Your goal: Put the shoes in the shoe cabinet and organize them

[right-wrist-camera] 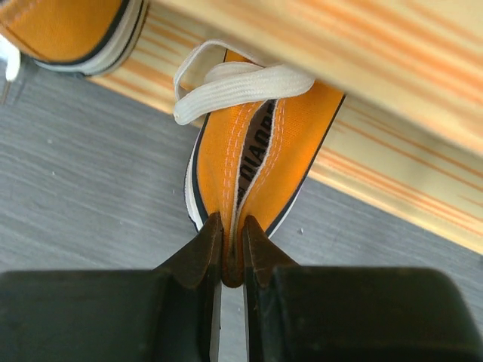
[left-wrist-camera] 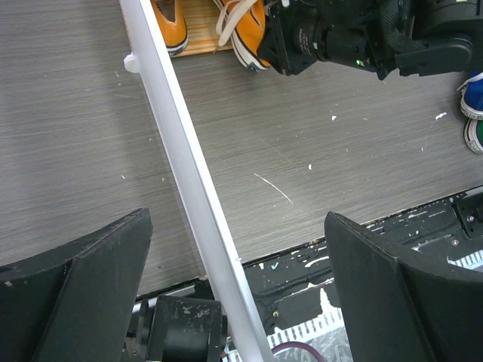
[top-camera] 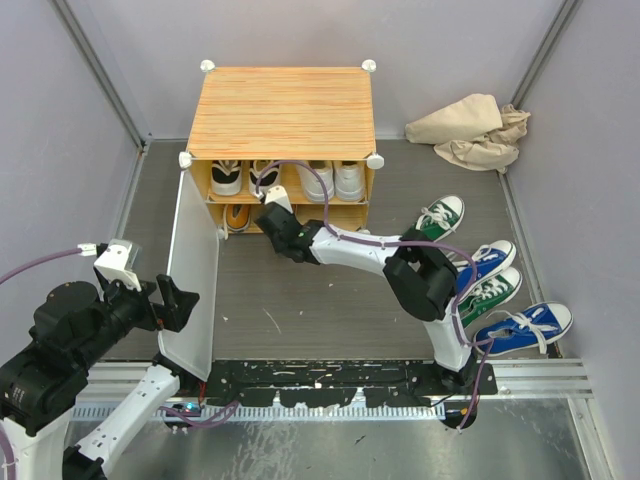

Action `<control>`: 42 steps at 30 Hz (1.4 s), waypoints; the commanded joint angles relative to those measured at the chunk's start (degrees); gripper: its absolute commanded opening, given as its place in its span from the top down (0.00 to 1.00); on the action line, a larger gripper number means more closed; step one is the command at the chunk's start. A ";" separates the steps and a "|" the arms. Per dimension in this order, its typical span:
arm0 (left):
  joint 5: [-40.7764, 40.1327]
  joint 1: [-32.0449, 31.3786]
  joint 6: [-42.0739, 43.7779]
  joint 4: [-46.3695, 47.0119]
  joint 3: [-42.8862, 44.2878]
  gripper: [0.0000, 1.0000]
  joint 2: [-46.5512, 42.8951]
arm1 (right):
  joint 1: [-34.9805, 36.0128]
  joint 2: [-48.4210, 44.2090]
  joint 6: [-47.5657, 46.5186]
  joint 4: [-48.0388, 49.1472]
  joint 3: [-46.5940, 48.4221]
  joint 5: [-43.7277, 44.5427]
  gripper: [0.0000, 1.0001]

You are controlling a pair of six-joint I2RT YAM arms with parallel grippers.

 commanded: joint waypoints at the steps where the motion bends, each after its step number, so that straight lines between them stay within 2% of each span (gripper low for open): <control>1: -0.74 -0.27 0.48 1.16 -0.22 0.02 0.96 | -0.99 -0.25 -1.54 10.14 5.94 4.02 0.99; 15: -1.16 -0.27 1.18 1.12 -1.49 0.02 1.22 | -2.37 7.36 -3.14 11.38 14.53 9.73 0.99; 26: -1.15 -0.45 1.13 0.81 -2.05 0.02 0.79 | -2.92 10.61 -3.09 9.76 17.21 7.46 0.99; 28: -1.18 -0.45 1.06 0.69 -2.02 0.02 0.70 | -2.92 11.03 -2.76 9.48 17.14 7.36 0.90; 32: -1.30 -0.45 0.92 0.54 -2.02 0.02 0.51 | -2.92 11.93 -2.66 9.42 17.37 6.89 0.67; 37: -1.30 -0.44 0.70 0.34 -1.63 0.02 0.51 | -2.97 11.33 -2.79 9.46 17.13 5.90 0.47; 42: -1.15 -0.46 0.47 0.20 -1.58 0.02 0.43 | -2.56 7.01 -2.95 9.30 13.68 5.12 0.33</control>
